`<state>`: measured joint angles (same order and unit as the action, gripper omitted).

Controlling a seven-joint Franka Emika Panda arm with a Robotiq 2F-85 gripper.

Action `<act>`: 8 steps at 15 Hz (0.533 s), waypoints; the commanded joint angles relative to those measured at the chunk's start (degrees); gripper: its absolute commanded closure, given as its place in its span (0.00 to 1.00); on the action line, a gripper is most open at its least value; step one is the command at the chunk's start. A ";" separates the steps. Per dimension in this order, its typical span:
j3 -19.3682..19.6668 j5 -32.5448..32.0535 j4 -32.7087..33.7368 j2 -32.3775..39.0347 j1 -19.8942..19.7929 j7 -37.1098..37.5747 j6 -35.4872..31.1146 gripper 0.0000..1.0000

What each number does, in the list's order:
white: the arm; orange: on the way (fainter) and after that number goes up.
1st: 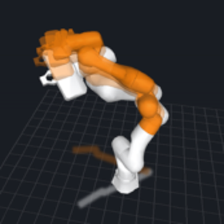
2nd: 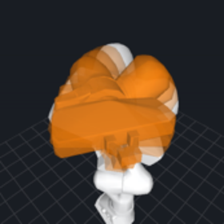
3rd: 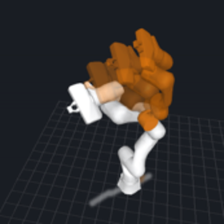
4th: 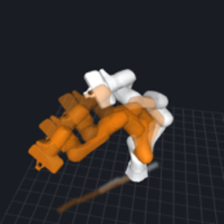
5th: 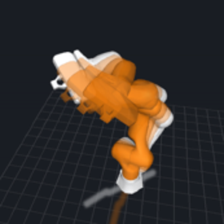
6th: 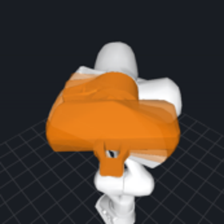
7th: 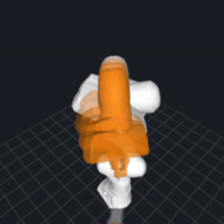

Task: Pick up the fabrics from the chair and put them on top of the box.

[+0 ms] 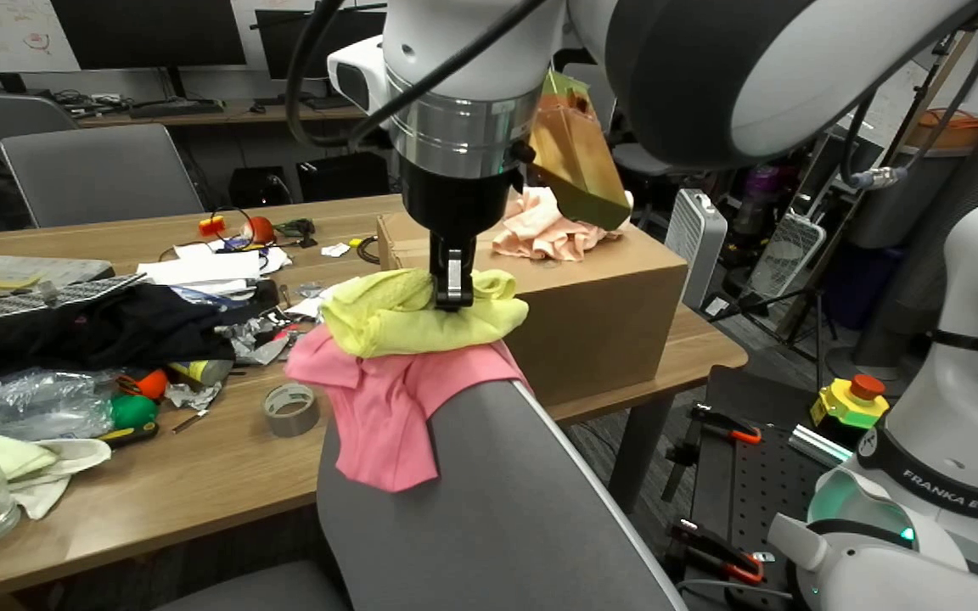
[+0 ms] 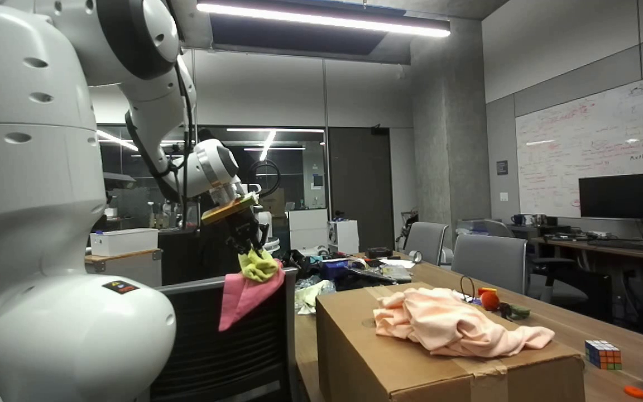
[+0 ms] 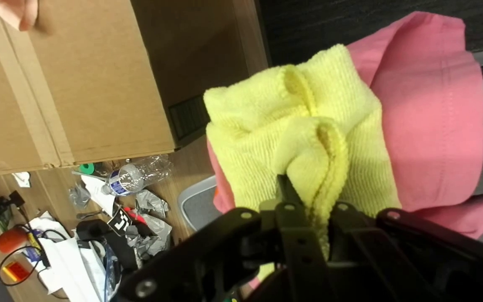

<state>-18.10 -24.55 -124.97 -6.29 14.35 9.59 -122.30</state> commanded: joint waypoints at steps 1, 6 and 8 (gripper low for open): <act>0.09 -1.46 -0.40 -0.86 0.06 1.89 -1.84 0.98; 0.41 -0.47 -0.55 -1.45 -0.16 4.29 -3.31 0.97; 0.56 -0.71 -0.60 -1.54 -0.35 5.50 -3.70 0.97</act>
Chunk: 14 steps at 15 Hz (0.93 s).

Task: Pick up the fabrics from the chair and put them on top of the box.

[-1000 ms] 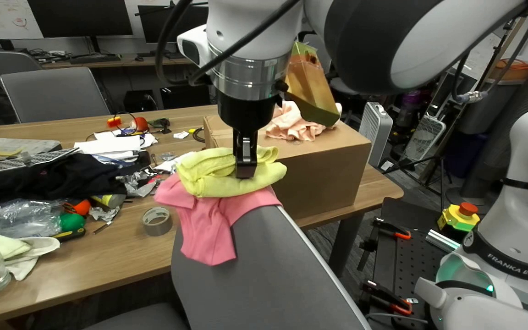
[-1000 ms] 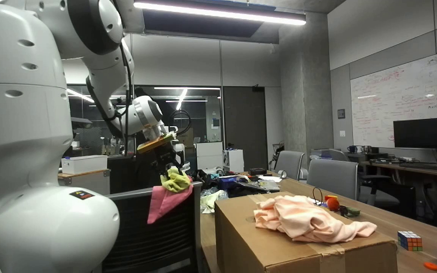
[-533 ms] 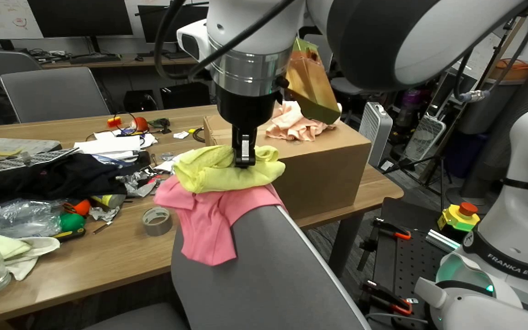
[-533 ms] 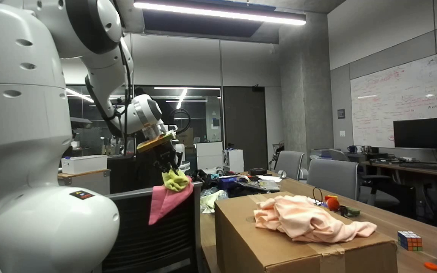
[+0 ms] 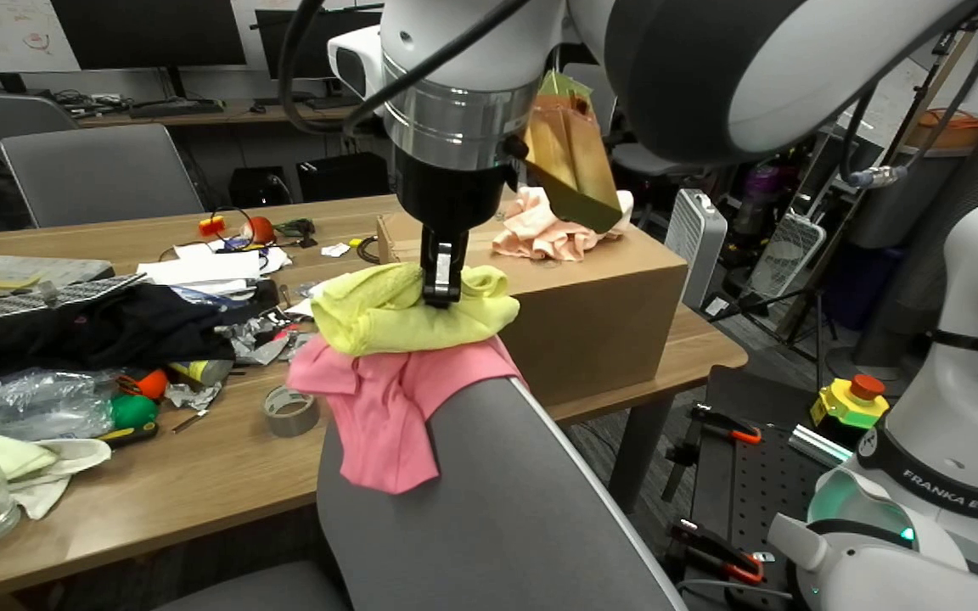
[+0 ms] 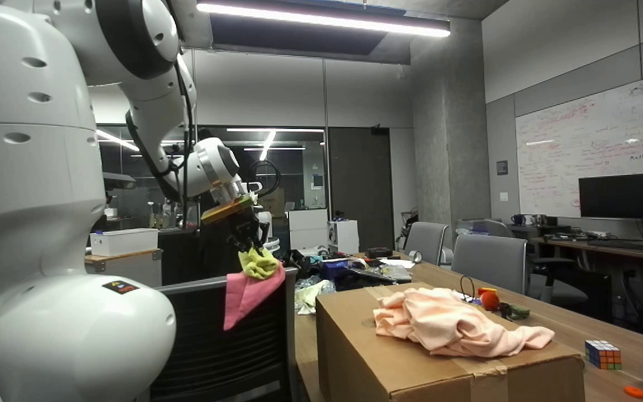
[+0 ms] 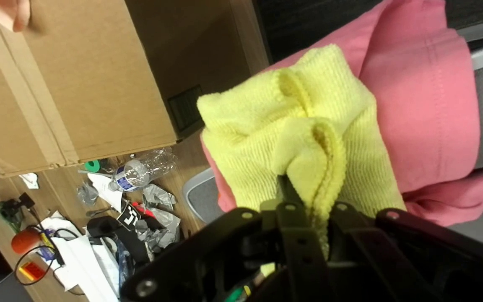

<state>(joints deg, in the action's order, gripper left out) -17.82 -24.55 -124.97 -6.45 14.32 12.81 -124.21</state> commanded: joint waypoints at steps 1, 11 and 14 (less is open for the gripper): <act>0.39 -0.89 -0.64 -1.45 -0.48 2.77 -1.77 0.97; 4.18 -13.63 -2.87 -0.07 -6.27 13.34 0.47 0.98; 5.54 -18.68 -3.32 -0.27 -7.55 17.58 0.40 0.98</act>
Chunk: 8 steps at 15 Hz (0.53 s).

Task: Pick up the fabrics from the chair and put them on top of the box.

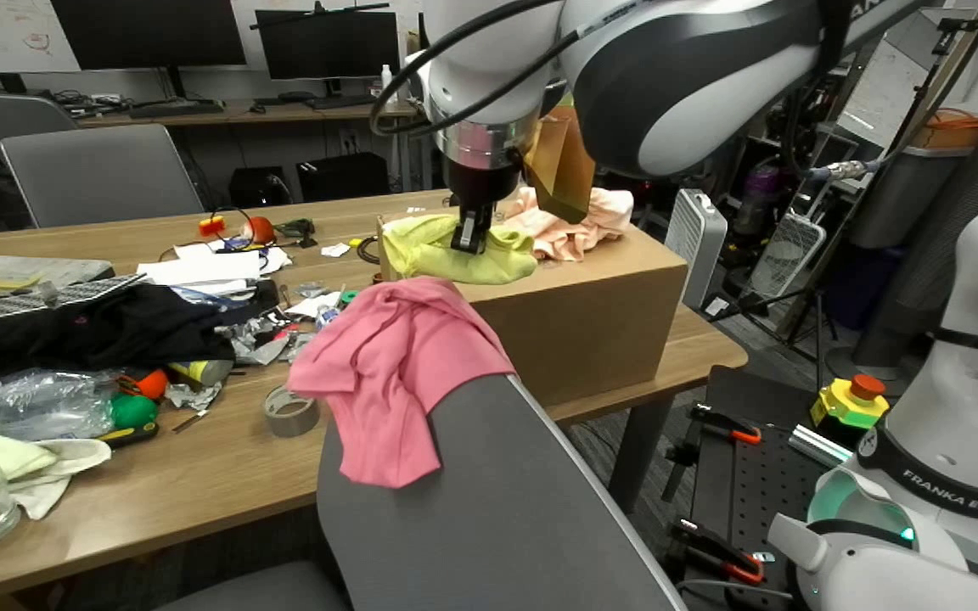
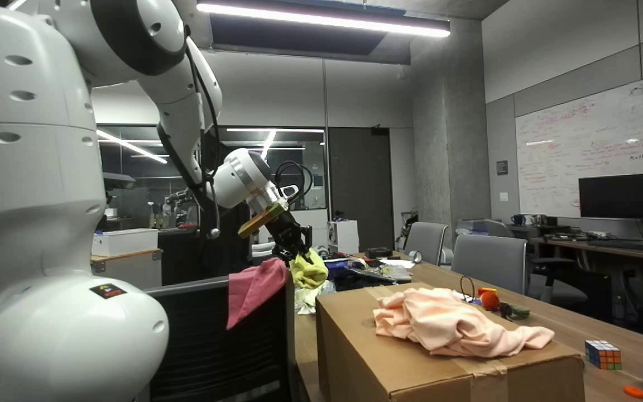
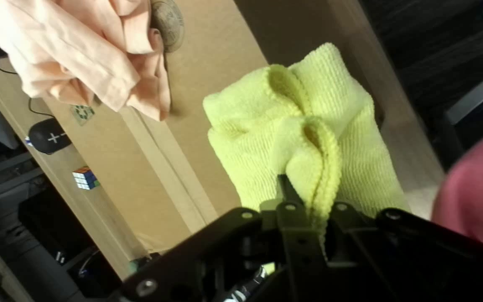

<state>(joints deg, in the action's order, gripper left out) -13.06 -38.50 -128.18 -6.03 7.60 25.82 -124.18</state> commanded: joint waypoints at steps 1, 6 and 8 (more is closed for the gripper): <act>1.23 -5.96 -0.01 -0.75 -1.20 5.93 0.43 0.98; 4.53 -7.12 1.17 -1.59 -3.67 9.98 0.77 0.98; 6.21 -6.51 1.83 -1.78 -5.11 10.50 0.95 0.97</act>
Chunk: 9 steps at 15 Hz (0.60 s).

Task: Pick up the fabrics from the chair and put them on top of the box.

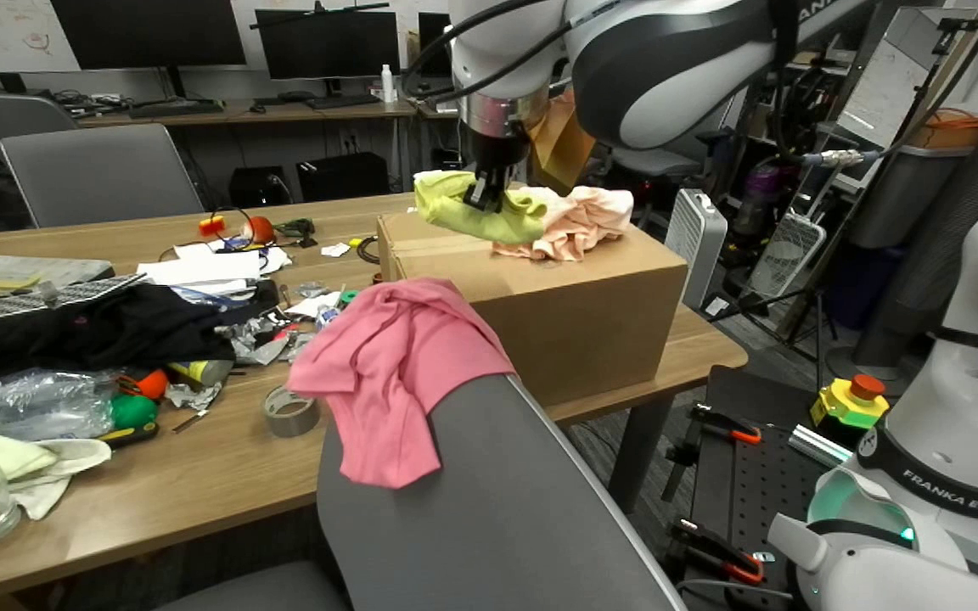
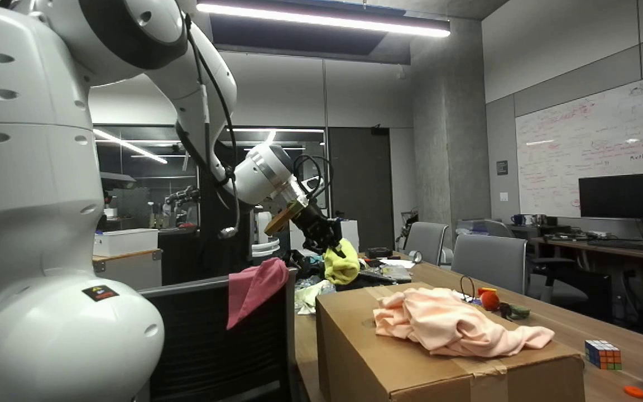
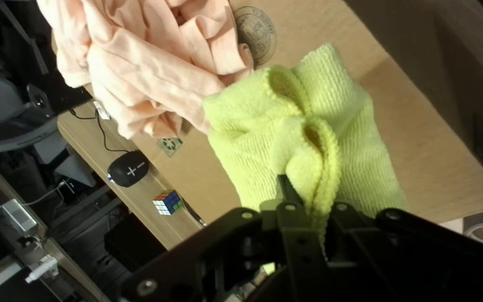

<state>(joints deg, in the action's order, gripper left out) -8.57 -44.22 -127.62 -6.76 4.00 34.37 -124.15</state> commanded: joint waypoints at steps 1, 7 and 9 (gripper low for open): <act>2.68 -0.72 1.66 -1.13 -2.41 2.40 0.96 0.98; 8.00 1.56 4.93 -0.93 -7.09 3.00 0.89 0.98; 9.26 2.36 6.08 -0.61 -8.24 3.36 0.93 0.98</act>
<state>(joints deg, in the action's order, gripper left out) -0.56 -43.39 -123.81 -7.34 -3.11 36.62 -124.04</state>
